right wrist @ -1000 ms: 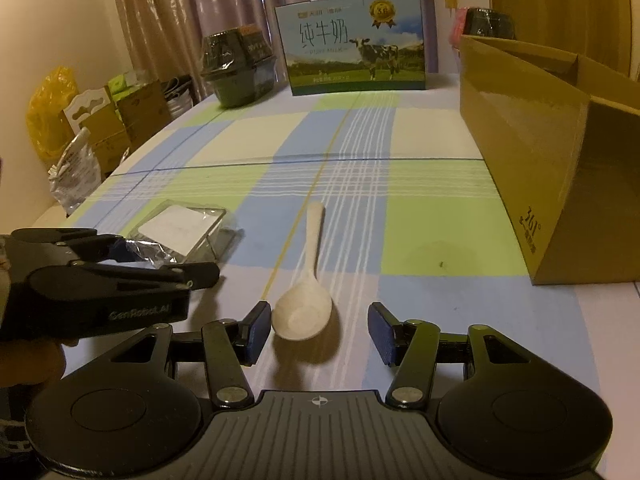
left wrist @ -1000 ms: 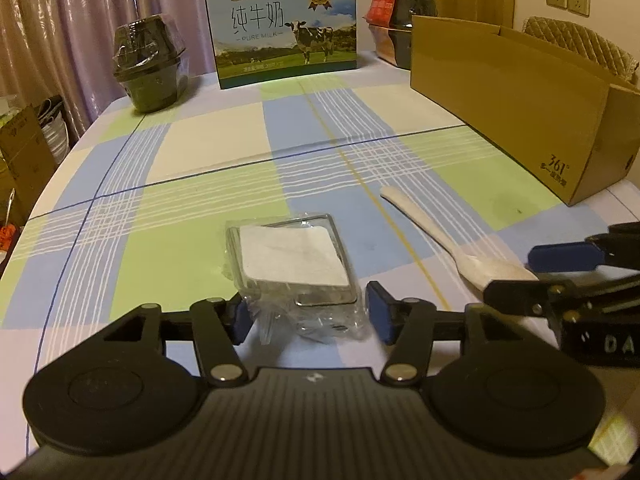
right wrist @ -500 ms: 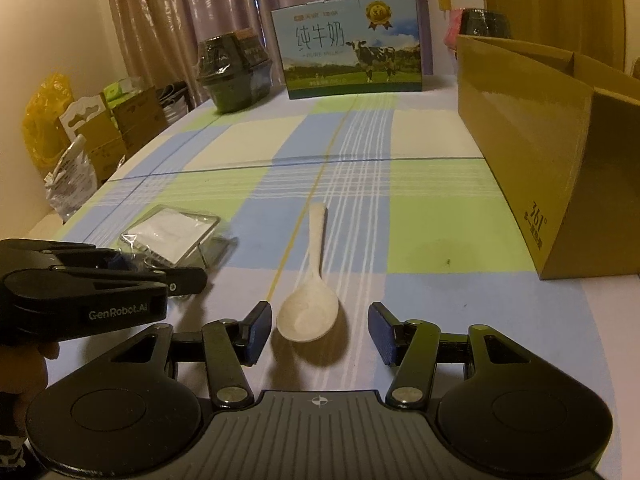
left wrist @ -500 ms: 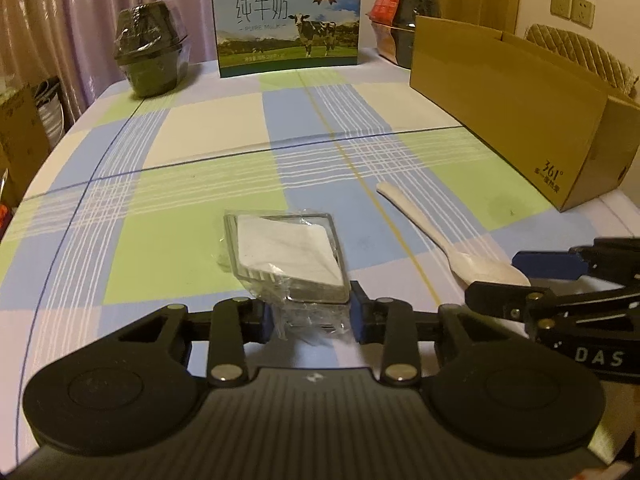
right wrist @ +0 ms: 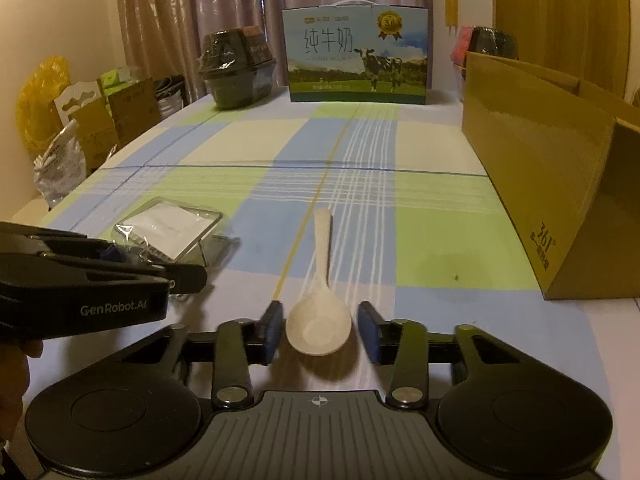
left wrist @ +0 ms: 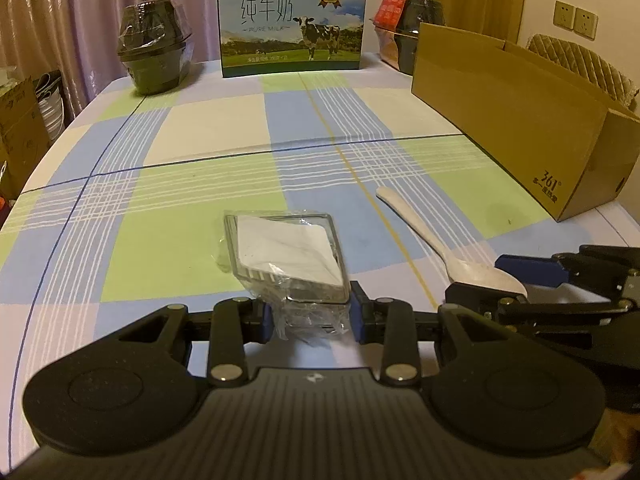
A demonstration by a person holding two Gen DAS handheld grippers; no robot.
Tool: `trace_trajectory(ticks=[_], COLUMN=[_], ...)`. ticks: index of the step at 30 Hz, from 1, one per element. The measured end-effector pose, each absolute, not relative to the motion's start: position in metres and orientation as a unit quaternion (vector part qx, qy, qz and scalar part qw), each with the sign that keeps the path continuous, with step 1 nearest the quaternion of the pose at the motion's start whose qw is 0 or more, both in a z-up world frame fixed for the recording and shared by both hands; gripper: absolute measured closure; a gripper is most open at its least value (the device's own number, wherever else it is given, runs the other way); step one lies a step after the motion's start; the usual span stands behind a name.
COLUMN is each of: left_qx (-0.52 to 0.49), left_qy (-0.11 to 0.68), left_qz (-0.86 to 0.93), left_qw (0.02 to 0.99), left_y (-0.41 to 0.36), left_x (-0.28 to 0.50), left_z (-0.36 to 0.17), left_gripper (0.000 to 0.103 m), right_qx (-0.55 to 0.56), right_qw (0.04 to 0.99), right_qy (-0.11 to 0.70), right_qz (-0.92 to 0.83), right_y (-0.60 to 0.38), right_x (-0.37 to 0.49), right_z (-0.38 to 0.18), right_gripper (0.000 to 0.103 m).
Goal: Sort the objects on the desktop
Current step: 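Lift the plastic tray and white spoon off the table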
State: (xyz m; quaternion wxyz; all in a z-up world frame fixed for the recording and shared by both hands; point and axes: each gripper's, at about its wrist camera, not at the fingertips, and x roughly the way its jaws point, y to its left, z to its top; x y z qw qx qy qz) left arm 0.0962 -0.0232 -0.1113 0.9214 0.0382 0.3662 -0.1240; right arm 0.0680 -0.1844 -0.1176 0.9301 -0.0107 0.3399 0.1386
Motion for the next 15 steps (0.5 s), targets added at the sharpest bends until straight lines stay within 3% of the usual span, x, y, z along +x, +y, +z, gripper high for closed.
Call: trace_trajectory(ticks=[15], left_qx=[0.035], left_qy=[0.362], left_qz=[-0.132], left_qw=[0.922], left_y=[-0.0249], left_x=[0.0930], left_z=[-0.1084], left_gripper=[0.073], right_qx=[-0.016], right_qw=[0.931], right_qy=[0.338], right_qz=[0.137], right_y=[-0.1843], right_x=[0.0619], right_z=[-0.1146], right_gripper=[0.073])
